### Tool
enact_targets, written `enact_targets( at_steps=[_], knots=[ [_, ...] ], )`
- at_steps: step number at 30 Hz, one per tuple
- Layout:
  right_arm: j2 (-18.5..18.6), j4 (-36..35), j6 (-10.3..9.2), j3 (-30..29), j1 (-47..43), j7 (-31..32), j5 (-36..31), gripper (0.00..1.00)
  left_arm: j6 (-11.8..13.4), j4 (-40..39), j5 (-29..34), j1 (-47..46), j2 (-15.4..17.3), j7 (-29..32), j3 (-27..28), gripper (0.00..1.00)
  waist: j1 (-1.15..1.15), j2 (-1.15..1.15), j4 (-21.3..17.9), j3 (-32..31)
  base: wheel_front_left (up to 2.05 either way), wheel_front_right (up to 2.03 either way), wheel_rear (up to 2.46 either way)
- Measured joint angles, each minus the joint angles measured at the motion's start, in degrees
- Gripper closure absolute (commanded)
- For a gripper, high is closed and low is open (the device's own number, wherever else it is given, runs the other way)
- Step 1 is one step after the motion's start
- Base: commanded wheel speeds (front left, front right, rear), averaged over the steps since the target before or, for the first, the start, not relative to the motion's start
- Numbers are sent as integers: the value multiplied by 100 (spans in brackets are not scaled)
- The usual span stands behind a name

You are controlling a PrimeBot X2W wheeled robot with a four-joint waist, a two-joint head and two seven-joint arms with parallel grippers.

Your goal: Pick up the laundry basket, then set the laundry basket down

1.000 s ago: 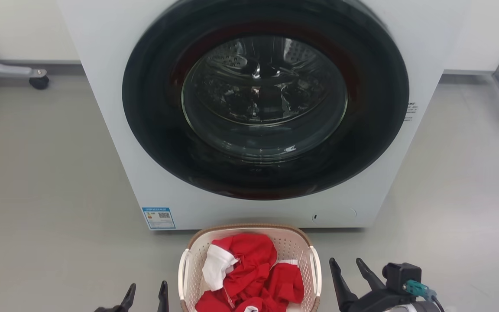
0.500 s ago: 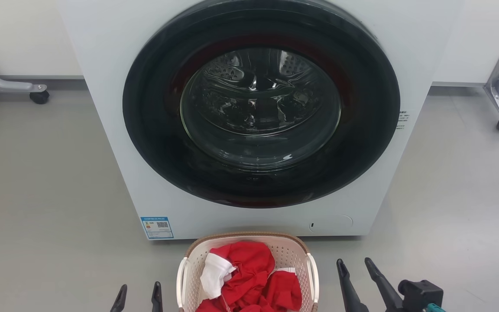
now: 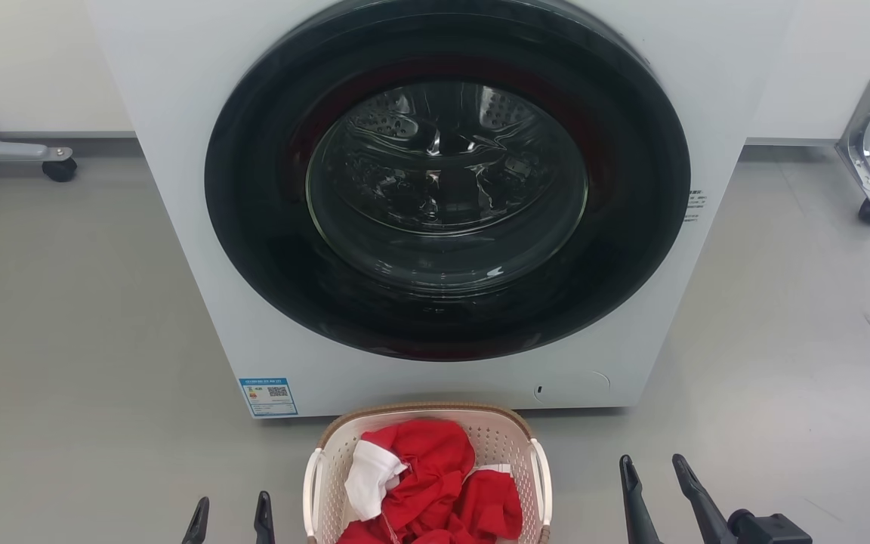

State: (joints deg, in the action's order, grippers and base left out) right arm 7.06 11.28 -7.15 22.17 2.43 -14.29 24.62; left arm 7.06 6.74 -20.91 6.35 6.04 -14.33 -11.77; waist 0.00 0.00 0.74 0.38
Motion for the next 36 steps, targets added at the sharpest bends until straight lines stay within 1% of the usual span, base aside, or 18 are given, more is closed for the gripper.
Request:
enact_targets(
  at_steps=[7, 24, 25, 32, 36],
  knots=[
    [-77, -238, 0, -140, -92, 0, -308, 0, 0, -66, 93, 0, -26, 0, 5, 0, 0, 0, -1, 12, 0, 0, 0],
    [-176, -526, 0, -316, -210, 0, -638, 0, 1, -162, 247, -1, -64, 0, 27, 0, 0, 0, 37, 46, 0, 0, 0],
    [-180, -536, 0, -323, -210, 0, -658, 100, 0, -166, 260, -1, -66, 0, 29, 100, 0, 0, 37, 48, 0, 0, 0],
    [-203, -204, 5, -305, -341, 16, -648, 100, -1, 142, 257, 41, -83, 11, 3, 100, 0, 0, 38, 52, 0, 0, 0],
    [-211, -182, 38, -390, -344, 68, -502, 100, -52, 170, 98, 47, -89, 70, 48, 100, 0, 0, 34, 50, 0, 0, 0]
  ],
)
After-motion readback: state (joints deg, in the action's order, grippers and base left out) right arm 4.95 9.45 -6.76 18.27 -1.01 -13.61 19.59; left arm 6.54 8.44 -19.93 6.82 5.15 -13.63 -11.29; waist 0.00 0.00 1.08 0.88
